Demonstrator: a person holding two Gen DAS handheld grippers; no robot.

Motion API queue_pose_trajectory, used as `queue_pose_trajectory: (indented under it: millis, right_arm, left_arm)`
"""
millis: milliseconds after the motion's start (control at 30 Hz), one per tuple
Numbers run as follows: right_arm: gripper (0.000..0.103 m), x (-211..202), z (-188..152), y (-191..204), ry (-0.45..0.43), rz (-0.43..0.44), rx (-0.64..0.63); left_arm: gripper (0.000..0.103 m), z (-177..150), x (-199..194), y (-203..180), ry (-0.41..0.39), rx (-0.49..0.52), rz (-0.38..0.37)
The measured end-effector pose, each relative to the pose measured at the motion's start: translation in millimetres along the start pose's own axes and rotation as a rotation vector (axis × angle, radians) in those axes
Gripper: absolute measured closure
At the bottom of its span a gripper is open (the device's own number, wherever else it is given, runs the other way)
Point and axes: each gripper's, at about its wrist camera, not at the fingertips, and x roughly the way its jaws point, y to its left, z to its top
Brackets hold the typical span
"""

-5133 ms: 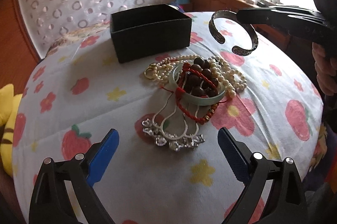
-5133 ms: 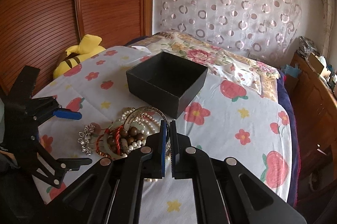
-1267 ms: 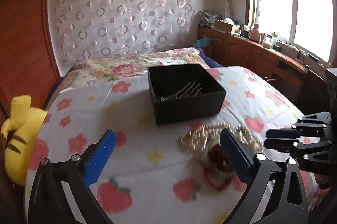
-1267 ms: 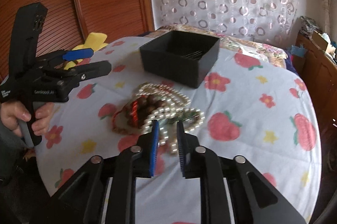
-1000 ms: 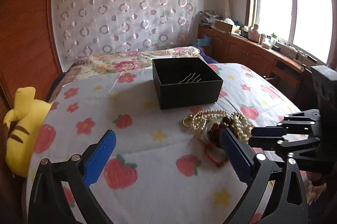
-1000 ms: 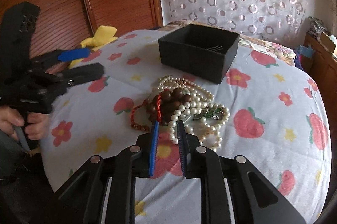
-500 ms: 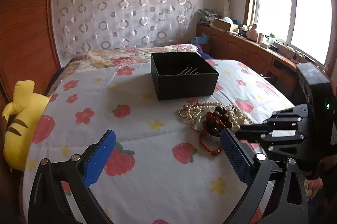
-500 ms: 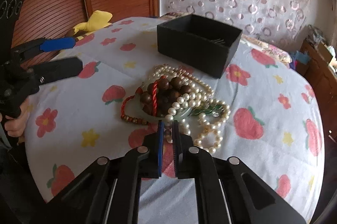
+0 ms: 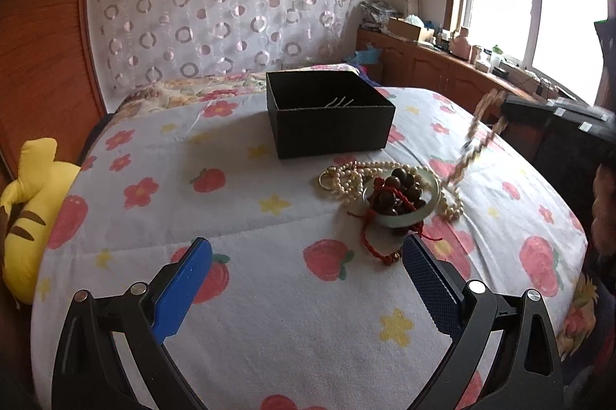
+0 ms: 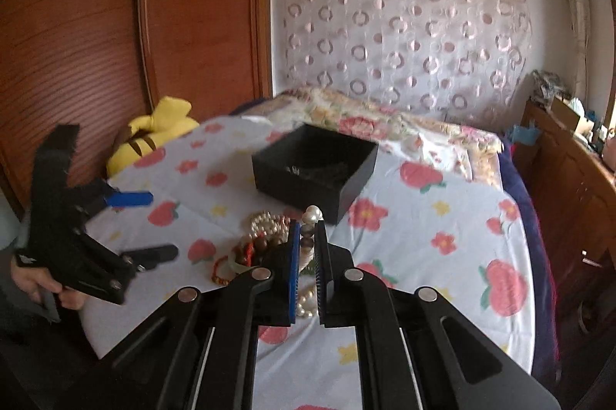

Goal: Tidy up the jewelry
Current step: 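Grasp the long pearl necklace from the pile with the right gripper, then lift the pearl necklace high with the right gripper toward the box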

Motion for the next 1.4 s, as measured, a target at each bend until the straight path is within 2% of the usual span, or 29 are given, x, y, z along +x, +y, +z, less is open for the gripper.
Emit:
queue_pose_trajectory:
  millis: [400, 767, 1033, 1100, 1400]
  right_arm:
    - [0.095, -46, 38, 19, -0.136, -0.009, -0.086]
    - [0.095, -79, 68, 17, -0.235, -0.091, -0.125]
    - [0.095, -111, 83, 10, -0.311, -0.153, -0.142]
    - [0.095, -117, 86, 6, -0.319, -0.161, -0.142]
    - [0.095, -113, 73, -11, -0.286, -0.179, -0.114]
  left_arm:
    - [0.008, -1, -1, 1, 0.001, -0.005, 0.0]
    - [0.008, -6, -2, -5, 0.007, 0.016, -0.015]
    - [0.008, 0, 10, -22, 0.051, 0.056, -0.067]
    - [0.008, 3, 16, -26, 0.069, 0.063, -0.096]
    - [0.008, 21, 45, -50, 0.146, 0.127, -0.131]
